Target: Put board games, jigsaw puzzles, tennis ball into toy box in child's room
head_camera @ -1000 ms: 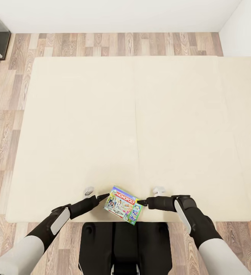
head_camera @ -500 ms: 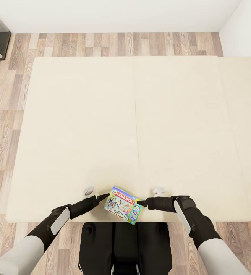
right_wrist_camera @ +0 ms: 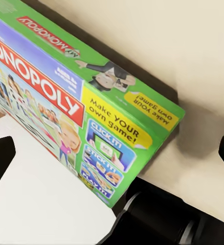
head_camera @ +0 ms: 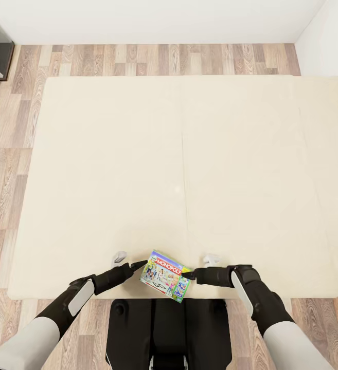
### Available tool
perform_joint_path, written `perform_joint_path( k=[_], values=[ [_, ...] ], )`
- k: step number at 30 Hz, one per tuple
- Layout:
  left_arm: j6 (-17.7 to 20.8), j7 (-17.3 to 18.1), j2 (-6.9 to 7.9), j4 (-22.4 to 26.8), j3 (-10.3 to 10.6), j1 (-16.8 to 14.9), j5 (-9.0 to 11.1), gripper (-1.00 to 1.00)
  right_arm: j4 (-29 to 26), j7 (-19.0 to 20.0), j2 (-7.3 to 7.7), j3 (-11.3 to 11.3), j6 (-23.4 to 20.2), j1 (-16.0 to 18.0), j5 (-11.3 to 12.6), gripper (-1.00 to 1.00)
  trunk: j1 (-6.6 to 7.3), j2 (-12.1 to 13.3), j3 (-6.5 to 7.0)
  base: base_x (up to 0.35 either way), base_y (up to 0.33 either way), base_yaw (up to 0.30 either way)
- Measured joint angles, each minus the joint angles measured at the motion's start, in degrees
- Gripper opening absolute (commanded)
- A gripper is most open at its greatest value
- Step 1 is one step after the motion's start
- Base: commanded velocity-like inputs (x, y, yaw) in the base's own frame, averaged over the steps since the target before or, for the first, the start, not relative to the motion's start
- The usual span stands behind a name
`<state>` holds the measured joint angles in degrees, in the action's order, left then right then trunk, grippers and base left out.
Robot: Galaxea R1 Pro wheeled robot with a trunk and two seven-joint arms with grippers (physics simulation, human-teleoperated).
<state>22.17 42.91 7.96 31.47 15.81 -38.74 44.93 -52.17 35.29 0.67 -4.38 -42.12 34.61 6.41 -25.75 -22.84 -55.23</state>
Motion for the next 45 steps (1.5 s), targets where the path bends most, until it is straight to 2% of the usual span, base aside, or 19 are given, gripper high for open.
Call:
perform_joint_path(
  k=[17,26,45],
  values=[
    [0.0,0.0,0.00,0.0,0.0,0.0,0.0,1.00,1.5,-0.4,-0.52,-0.3,0.1,0.0,-0.1,1.00,0.00,0.0,0.00,0.000,0.000,0.000],
    [0.1,0.0,0.04,0.0,0.0,0.0,0.1,1.00,1.6,-1.5,-1.51,-0.4,0.1,0.1,-0.1,1.00,0.00,0.0,0.00,0.000,0.000,0.000],
    [0.1,0.0,0.13,0.0,0.0,0.0,0.1,1.00,2.1,-2.0,-2.33,-0.4,2.4,0.2,-0.1,1.00,0.00,0.0,0.00,0.000,0.000,0.000]
  ],
)
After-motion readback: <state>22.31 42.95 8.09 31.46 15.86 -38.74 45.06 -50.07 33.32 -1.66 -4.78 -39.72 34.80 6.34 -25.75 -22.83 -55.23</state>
